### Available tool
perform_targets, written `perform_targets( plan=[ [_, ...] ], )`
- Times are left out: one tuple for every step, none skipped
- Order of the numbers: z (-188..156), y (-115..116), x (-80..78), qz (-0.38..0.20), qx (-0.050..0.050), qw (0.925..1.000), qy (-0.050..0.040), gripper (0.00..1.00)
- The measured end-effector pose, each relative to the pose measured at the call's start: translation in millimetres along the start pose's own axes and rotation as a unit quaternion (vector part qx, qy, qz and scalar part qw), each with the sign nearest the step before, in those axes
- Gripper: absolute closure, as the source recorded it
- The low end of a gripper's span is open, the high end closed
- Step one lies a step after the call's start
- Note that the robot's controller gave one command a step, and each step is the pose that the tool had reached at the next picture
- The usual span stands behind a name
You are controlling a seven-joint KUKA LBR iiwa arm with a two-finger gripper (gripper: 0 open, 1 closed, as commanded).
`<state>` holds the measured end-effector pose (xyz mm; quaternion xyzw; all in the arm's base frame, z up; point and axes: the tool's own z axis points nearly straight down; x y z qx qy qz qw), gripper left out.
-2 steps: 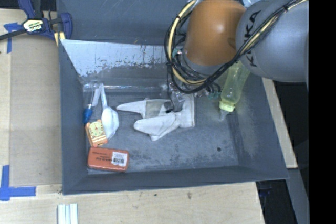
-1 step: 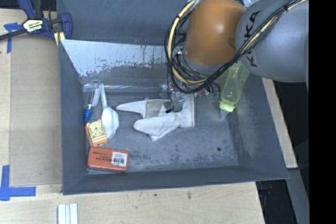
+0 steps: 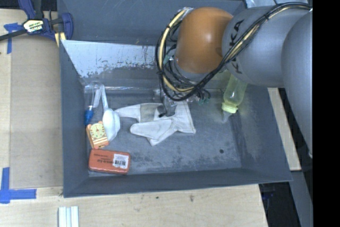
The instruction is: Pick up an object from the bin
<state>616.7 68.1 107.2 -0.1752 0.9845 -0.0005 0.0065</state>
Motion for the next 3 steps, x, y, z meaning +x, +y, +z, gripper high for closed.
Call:
perform_targets(
  plan=[
    [31.8,-15.8,10.1,-0.004,-0.004,1.0000,0.0050,1.00],
    [31.3,-29.2,20.8,0.002,0.000,1.0000,0.0024,1.00],
    [-156.7,-42.4,43.8,0.029,0.000,0.9996,0.0015,1.00]
  ],
)
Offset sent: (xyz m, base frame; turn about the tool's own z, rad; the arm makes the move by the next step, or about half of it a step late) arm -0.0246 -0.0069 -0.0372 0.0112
